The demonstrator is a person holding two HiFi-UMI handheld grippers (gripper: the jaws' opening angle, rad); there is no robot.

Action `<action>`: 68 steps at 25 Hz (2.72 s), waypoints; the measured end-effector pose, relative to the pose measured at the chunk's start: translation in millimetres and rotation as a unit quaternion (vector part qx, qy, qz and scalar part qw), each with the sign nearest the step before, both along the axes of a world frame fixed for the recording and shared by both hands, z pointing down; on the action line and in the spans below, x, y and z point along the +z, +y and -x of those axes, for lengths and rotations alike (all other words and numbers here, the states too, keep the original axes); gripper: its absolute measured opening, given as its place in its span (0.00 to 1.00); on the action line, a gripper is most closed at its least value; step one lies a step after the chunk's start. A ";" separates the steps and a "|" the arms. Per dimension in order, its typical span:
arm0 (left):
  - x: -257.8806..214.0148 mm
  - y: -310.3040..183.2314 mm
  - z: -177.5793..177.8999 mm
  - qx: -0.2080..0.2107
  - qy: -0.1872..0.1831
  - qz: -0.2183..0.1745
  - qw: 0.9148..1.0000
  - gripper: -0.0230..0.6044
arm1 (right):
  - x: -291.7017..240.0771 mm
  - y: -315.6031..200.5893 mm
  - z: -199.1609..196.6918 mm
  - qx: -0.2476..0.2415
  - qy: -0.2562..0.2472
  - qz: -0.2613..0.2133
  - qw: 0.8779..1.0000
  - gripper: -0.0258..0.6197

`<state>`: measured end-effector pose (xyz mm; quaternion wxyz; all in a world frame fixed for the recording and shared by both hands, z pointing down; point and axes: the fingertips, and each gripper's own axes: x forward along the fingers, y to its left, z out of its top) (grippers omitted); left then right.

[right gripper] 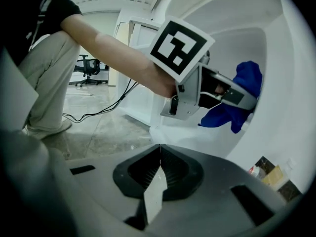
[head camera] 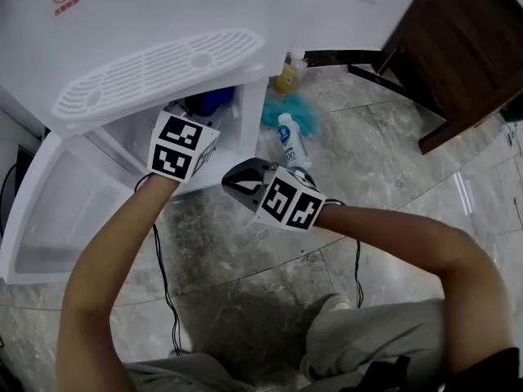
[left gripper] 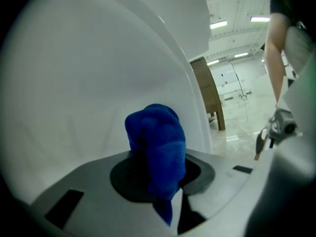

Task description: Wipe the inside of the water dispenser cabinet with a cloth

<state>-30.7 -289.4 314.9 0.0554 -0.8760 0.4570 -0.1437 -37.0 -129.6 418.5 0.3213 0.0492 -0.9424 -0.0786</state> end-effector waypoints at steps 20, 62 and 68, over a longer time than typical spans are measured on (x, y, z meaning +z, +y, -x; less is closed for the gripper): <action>-68.2 -13.6 17.0 -0.097 0.101 -0.110 0.984 0.20 | 11.1 -2.5 -10.0 -0.007 0.007 0.002 1.000 0.04; -70.1 -55.1 34.2 -0.143 0.140 -0.115 0.973 0.18 | 29.6 11.8 -5.5 -0.038 0.023 0.023 0.999 0.04; -71.5 -67.4 43.9 -0.175 0.139 -0.129 0.966 0.18 | 39.2 3.3 -18.8 -0.026 0.033 0.026 0.999 0.04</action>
